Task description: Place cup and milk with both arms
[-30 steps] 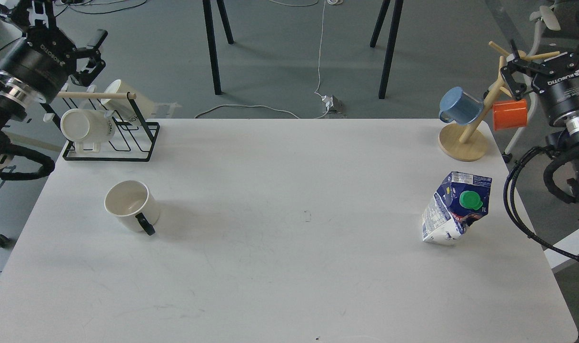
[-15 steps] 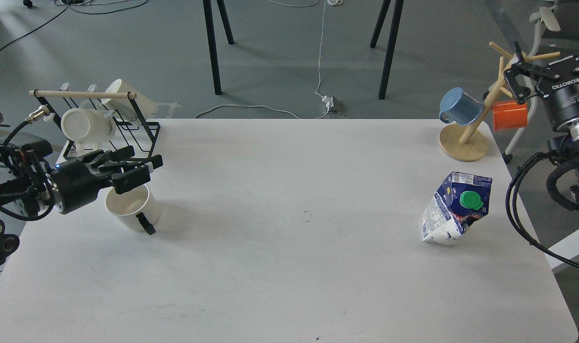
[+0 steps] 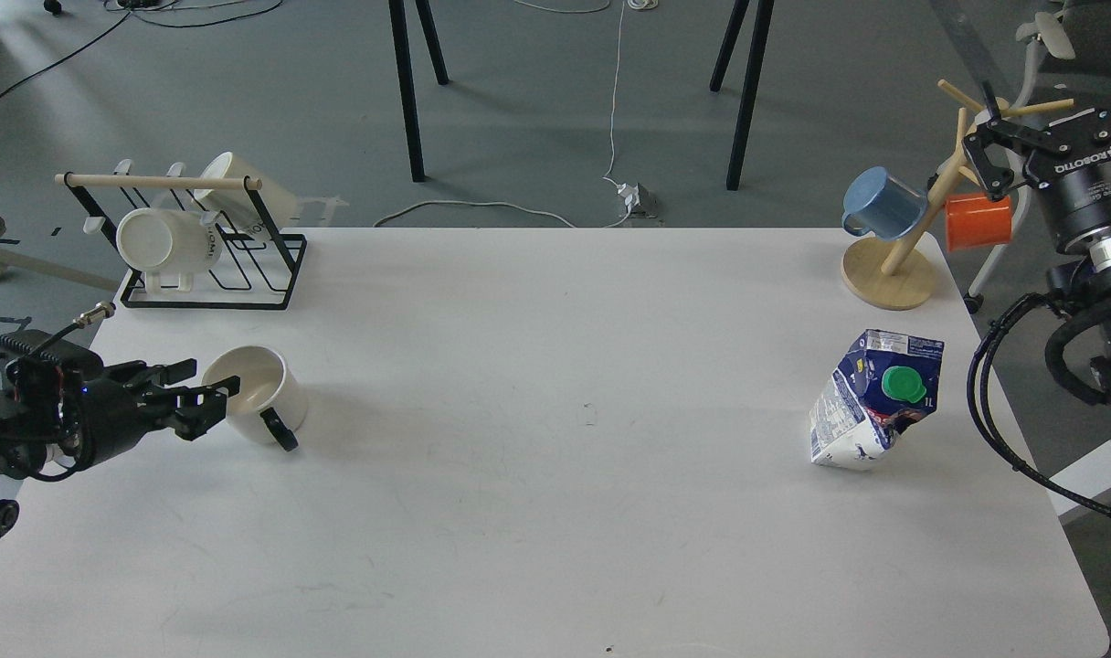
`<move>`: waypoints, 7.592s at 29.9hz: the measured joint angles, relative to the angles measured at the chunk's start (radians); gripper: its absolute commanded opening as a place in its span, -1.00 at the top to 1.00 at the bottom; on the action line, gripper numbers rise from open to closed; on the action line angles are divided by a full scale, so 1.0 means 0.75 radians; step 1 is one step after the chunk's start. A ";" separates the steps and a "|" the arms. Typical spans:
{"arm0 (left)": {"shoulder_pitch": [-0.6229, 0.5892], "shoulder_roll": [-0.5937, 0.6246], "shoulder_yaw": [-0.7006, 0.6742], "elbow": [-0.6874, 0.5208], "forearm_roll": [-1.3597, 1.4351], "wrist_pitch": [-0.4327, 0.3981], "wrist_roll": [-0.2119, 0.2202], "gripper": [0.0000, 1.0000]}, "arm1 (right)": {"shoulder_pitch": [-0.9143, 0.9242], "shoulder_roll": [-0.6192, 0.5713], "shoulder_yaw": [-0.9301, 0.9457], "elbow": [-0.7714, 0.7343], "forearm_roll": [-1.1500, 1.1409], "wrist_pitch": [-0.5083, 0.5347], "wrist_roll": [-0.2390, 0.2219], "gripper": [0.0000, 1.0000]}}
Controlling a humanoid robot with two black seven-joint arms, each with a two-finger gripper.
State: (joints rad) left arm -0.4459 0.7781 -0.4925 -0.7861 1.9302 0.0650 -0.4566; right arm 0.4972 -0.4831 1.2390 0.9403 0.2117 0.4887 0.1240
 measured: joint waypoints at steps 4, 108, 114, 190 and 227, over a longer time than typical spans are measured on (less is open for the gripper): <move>-0.004 -0.025 0.000 0.029 -0.004 -0.002 0.002 0.57 | 0.009 0.000 0.001 0.000 -0.002 0.000 0.001 -0.99; -0.489 -0.442 -0.360 0.251 -2.604 -0.735 0.202 -0.99 | -1.324 0.252 0.147 0.689 0.069 0.000 0.055 -0.95; -0.483 -0.443 -0.360 0.263 -2.607 -0.735 0.202 -0.99 | -1.260 0.334 0.073 0.637 -0.004 0.000 0.057 -0.95; -0.467 -0.444 -0.328 0.344 -2.592 -0.730 0.202 -0.99 | -0.885 0.632 -0.351 0.398 -0.028 0.000 0.065 -0.92; -0.454 -0.472 -0.327 0.386 -2.597 -0.709 0.187 -0.99 | -1.049 -0.044 0.125 0.746 -0.088 0.000 0.064 -0.97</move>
State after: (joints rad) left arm -0.7862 0.4244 -0.7376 -0.4966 -0.0175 -0.4670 -0.3162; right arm -0.2895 -0.5159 1.3326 1.5001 0.1457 0.4887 0.1721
